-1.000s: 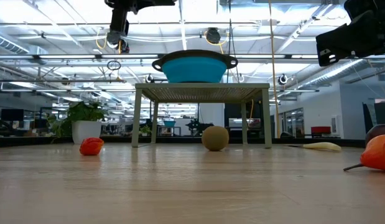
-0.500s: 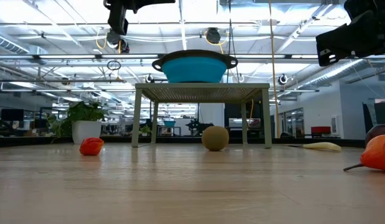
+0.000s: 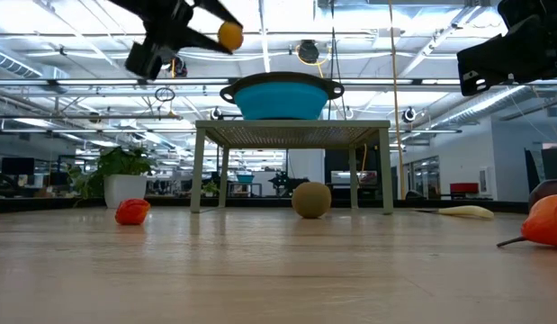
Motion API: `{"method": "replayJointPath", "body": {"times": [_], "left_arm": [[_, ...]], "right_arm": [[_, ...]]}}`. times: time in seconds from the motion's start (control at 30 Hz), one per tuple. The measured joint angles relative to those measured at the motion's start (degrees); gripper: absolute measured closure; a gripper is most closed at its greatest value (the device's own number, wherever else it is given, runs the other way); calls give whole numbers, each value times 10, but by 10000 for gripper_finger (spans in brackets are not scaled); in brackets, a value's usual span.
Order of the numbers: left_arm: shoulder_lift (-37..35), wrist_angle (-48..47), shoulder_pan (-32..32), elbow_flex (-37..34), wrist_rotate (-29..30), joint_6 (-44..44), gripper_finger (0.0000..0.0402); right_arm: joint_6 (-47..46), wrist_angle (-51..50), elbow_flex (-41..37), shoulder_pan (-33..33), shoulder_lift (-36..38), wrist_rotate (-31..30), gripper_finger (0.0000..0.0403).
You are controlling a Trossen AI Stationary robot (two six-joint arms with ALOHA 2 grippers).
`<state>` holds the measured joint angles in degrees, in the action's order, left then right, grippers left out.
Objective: Pick & Place Fruit
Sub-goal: Put the peach into the colander on the shelf
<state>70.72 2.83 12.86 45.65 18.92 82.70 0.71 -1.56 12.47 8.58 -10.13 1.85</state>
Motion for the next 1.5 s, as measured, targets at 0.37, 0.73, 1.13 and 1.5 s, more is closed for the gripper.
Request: {"method": "replayJointPath", "body": {"times": [0.37,0.73,1.13,1.5], "left_arm": [[0,-70,-2,0,-7,-42,284],[0,-415,-15,127,-7,-71,284],[0,-630,-40,247,50,-137,284],[0,-627,-86,254,68,-260,284]], "right_arm": [[0,0,0,0,0,0,403],[0,0,0,0,0,0,403],[0,0,0,0,0,0,403],[0,0,0,0,0,-2,403]]}}
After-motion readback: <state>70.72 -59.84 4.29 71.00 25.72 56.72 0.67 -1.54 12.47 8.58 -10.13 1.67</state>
